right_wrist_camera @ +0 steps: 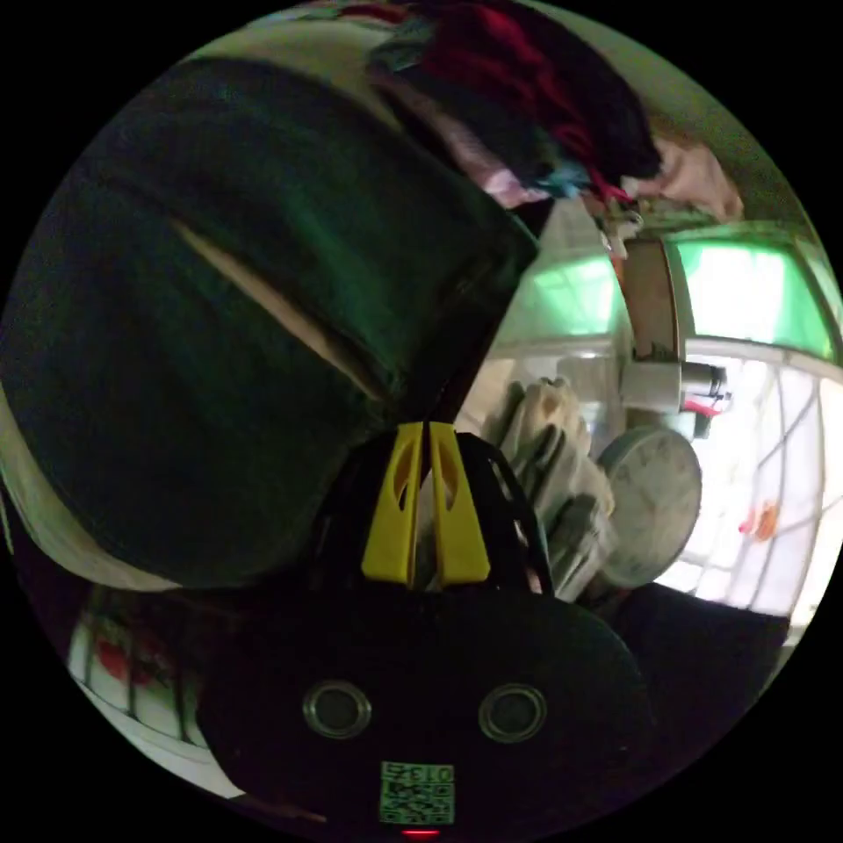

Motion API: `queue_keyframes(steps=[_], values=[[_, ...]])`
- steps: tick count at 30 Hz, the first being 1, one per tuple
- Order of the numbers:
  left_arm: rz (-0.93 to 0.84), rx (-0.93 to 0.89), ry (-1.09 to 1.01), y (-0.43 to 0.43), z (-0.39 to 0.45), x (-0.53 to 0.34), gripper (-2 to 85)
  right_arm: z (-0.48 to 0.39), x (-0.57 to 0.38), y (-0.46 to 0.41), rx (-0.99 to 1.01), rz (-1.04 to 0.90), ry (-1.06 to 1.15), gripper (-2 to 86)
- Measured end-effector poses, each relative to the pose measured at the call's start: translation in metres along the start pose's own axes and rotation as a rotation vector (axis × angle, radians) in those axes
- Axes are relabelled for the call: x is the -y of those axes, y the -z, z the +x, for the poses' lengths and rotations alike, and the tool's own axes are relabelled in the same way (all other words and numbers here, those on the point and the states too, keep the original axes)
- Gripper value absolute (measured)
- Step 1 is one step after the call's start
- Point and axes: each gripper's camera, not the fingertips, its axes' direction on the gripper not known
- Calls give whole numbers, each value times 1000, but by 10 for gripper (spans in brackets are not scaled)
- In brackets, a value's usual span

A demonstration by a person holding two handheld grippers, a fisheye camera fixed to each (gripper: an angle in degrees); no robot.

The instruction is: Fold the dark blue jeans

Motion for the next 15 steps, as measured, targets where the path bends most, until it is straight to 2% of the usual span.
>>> queue_keyframes(steps=[4,6,9,13,15], values=[[63,18,375,-9,-38,-107,83,-3,-40,38,322,176,-324,45],[95,7,529,-15,-48,-158,102,-30,-53,46,430,216,-331,63],[56,4,651,-30,-53,-224,124,-98,-63,70,460,233,-134,85],[70,-12,757,-41,-66,-287,132,-194,-79,110,341,223,240,92],[103,-51,794,-46,-77,-307,134,-215,-92,111,295,208,289,91]])
